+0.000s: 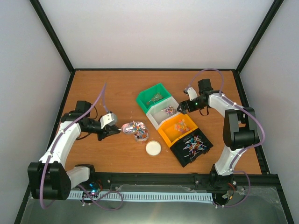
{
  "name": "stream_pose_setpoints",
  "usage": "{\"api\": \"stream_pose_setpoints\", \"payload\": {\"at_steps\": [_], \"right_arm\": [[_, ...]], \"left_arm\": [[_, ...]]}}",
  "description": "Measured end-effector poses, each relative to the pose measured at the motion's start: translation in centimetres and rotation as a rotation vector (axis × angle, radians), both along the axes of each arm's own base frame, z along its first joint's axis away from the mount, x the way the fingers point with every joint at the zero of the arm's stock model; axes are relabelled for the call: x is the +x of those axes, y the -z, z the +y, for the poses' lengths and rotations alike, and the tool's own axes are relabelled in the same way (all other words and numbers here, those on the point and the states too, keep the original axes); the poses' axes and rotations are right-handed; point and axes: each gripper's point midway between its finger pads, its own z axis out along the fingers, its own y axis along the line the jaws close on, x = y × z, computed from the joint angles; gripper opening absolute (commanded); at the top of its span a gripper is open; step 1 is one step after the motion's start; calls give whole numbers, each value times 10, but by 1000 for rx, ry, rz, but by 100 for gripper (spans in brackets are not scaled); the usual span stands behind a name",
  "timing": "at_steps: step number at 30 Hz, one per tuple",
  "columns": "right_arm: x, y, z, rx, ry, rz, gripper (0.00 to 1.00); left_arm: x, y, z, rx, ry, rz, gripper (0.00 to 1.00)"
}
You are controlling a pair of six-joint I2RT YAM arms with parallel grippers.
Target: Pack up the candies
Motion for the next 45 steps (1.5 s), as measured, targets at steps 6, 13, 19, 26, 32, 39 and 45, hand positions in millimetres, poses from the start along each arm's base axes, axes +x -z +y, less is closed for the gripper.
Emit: {"api": "stream_pose_setpoints", "payload": {"at_steps": [6, 13, 19, 26, 32, 39, 45], "right_arm": [[-3, -4, 0, 5, -2, 4, 100], [-4, -25, 1, 38, -3, -33, 100], [-4, -37, -1, 57, 10, -58, 100], [-6, -36, -11, 75, 44, -59, 100], [-4, -44, -19, 89, 75, -81, 100], [-3, -53, -22, 118, 81, -103, 100], [-2, -54, -32, 145, 103, -97, 100]], "left_arm": [[-12, 13, 5, 51, 2, 58, 1], [-14, 24, 14, 128, -11, 75, 1], [-9, 22, 21, 204, -13, 63, 1], [-8, 18, 17, 315, 42, 12, 1], [-5, 17, 15, 391, 64, 24, 1], [-2, 19, 3, 499, 122, 12, 1], [5, 22, -6, 597, 142, 20, 1]]}}
